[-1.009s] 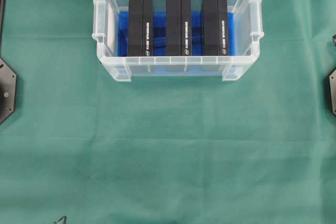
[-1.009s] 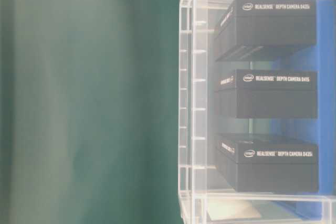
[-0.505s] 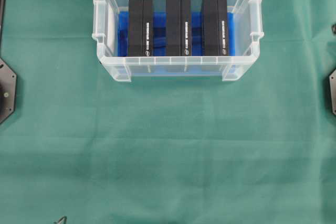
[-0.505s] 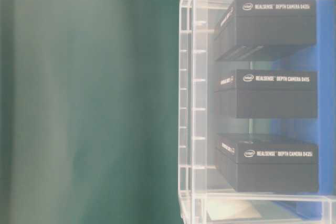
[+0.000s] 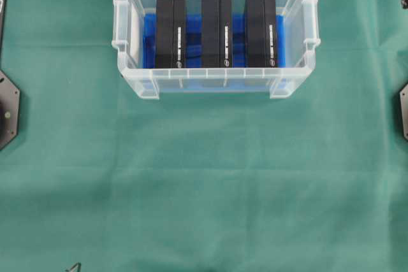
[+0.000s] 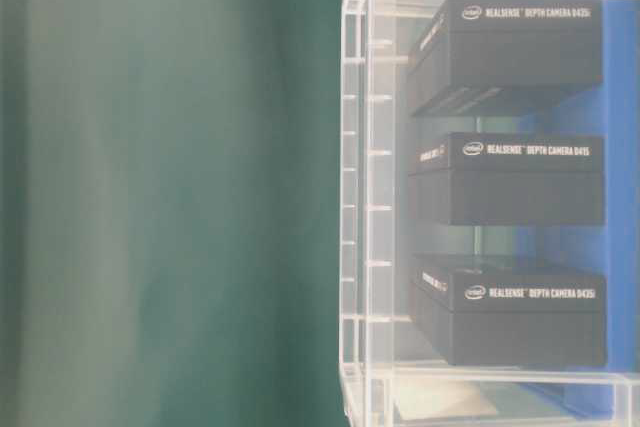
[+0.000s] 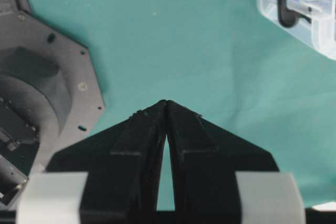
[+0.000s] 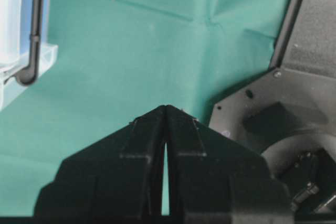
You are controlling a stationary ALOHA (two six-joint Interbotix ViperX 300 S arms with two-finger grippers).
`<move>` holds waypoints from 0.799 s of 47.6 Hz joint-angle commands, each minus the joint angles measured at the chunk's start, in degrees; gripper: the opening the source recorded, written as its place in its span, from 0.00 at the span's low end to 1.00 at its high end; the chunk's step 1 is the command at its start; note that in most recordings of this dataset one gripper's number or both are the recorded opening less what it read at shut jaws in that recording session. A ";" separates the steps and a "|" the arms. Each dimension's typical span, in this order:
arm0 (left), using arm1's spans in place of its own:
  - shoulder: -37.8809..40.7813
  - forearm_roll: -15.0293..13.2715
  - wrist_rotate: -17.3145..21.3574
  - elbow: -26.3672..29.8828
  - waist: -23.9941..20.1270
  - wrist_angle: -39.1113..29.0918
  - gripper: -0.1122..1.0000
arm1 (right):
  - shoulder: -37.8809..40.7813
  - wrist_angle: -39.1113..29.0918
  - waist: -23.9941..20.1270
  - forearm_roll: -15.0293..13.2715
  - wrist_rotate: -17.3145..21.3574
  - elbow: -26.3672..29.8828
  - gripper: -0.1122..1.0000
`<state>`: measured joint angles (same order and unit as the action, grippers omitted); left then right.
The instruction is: Take the box out of the case with both arms.
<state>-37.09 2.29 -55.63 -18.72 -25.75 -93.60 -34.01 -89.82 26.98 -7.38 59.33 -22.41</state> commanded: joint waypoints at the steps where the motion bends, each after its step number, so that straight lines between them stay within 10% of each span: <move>1: 0.09 -0.09 0.09 1.32 -0.35 0.26 0.10 | 0.09 0.35 0.09 0.26 0.00 1.41 0.10; 17: 1.23 -0.26 -0.26 0.79 -0.44 0.62 0.14 | 0.09 0.79 0.09 0.18 -0.09 1.23 0.22; 29: 1.58 -0.09 0.44 0.35 -0.18 1.14 0.76 | 0.18 0.88 0.09 -1.23 0.35 0.88 0.88; 38: 1.67 -0.09 0.09 0.35 0.35 1.85 0.92 | 0.09 0.79 0.09 -1.41 0.79 0.79 0.97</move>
<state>-35.33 2.11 -55.37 -18.98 -25.58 -92.02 -33.75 -89.30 26.98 -8.53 59.85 -22.32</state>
